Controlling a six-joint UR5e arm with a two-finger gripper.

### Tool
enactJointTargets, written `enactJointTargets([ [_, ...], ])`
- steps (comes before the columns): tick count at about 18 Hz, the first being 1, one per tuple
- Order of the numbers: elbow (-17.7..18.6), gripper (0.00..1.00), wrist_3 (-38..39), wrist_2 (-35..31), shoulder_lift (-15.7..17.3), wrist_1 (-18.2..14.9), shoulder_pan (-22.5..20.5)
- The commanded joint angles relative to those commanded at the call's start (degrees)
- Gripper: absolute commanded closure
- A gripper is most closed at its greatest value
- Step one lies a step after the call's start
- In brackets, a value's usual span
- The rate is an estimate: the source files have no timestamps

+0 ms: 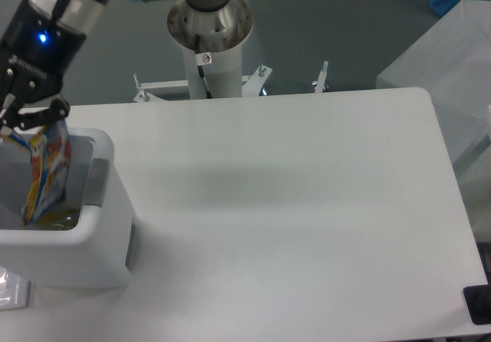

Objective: Place the trash in the trash can
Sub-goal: 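Lower the wrapper into the bin and open the gripper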

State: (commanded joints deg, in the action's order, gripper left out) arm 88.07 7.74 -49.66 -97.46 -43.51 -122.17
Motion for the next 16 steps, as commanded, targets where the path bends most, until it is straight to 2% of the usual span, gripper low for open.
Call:
enactJointTargets([
  [6,0.44,0.89,-0.09,-0.18,-1.06,0.0,0.53],
  [7,0.52,0.86,-0.09,-0.26,-1.06,-0.09,0.53],
  [8,0.61,0.74,-0.18,-0.26,-1.15,0.0,0.53],
  [10,0.61,0.62,-0.18,-0.26,-1.67,0.0,0.53],
  [13,0.44,0.07,-5.52,-0.35,-1.68,0.0,0.53],
  [14,0.0,0.0,-6.67,-0.35,-1.76,0.09,0.53],
  [16,-2.62,0.0,-9.13,-0.35,-3.51,0.18,0.0],
])
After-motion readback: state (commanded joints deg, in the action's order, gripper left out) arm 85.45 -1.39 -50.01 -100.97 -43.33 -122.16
